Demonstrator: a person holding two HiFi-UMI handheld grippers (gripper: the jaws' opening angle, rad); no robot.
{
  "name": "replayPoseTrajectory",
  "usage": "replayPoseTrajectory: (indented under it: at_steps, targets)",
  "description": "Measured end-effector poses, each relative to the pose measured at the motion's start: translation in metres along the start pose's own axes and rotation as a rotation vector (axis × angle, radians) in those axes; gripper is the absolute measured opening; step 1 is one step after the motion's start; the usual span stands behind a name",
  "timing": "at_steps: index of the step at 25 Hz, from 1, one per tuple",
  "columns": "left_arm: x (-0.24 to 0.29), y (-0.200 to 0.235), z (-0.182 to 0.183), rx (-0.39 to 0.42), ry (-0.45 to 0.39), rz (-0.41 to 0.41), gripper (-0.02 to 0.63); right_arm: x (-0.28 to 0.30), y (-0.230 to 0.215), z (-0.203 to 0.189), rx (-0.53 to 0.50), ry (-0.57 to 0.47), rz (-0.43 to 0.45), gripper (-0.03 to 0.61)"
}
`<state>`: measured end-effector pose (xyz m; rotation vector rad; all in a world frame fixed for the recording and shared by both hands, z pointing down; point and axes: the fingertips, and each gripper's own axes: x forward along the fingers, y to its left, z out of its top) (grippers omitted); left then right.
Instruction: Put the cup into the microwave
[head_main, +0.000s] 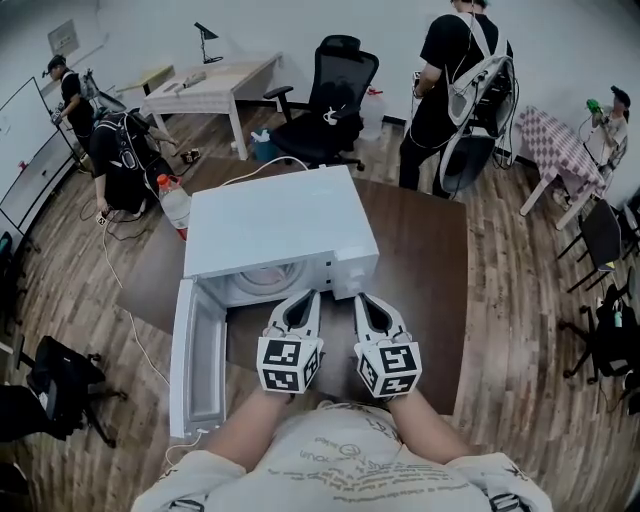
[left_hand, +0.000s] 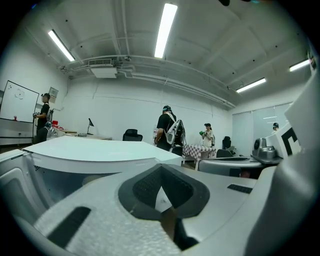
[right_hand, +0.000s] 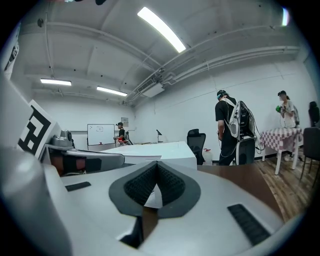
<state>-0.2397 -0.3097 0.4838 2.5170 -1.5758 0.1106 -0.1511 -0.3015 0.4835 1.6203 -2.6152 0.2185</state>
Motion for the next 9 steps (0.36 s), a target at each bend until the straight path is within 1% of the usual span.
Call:
replayPoseTrajectory:
  at_steps: [9]
  targets:
    - [0.0059, -0.0029, -0.0023, -0.017, 0.014, -0.018, 0.012, -0.0023, -0.0088, -0.0035, 0.015, 0.010, -0.025, 0.011]
